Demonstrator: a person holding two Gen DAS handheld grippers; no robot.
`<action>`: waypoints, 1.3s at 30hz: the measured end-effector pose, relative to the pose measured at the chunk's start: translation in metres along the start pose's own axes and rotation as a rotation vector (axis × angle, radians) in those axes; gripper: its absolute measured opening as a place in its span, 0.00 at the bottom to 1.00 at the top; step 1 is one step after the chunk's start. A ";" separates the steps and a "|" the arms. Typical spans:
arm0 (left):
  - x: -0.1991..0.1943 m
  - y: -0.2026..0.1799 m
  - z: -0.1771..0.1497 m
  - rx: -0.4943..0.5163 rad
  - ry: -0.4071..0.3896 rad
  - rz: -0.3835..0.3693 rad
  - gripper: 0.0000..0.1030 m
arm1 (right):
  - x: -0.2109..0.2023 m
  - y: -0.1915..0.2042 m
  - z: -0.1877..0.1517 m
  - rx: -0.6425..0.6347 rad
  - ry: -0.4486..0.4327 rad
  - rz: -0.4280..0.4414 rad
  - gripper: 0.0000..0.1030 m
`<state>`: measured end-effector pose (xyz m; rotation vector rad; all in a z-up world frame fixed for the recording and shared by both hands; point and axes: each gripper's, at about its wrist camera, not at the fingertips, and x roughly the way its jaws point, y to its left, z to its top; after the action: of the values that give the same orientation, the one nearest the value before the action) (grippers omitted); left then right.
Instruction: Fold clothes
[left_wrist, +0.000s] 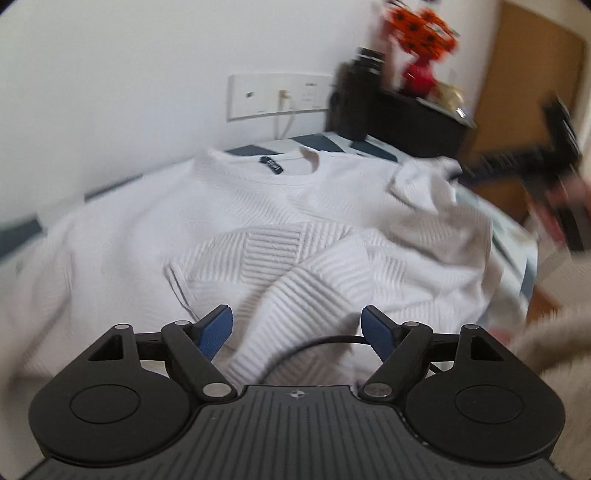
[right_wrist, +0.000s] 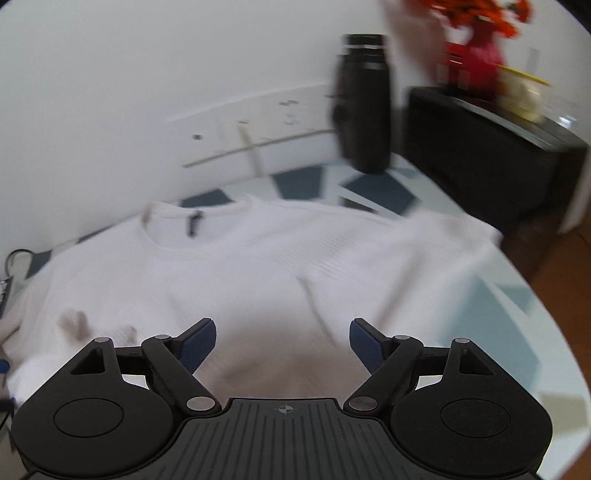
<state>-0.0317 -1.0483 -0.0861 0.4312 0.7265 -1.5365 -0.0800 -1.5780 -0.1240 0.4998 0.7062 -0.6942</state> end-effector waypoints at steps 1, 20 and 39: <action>0.000 0.004 -0.001 -0.056 -0.005 -0.017 0.76 | -0.004 -0.006 -0.007 -0.002 0.012 -0.011 0.77; 0.005 0.022 -0.021 -0.166 0.054 0.033 0.07 | 0.012 0.016 -0.048 -0.137 0.063 0.014 0.14; -0.006 0.065 -0.027 -0.197 0.044 0.310 0.81 | 0.059 0.076 -0.037 -0.238 0.071 0.109 0.50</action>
<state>0.0285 -1.0246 -0.1144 0.4098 0.7973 -1.1566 -0.0075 -1.5279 -0.1775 0.3421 0.8109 -0.4844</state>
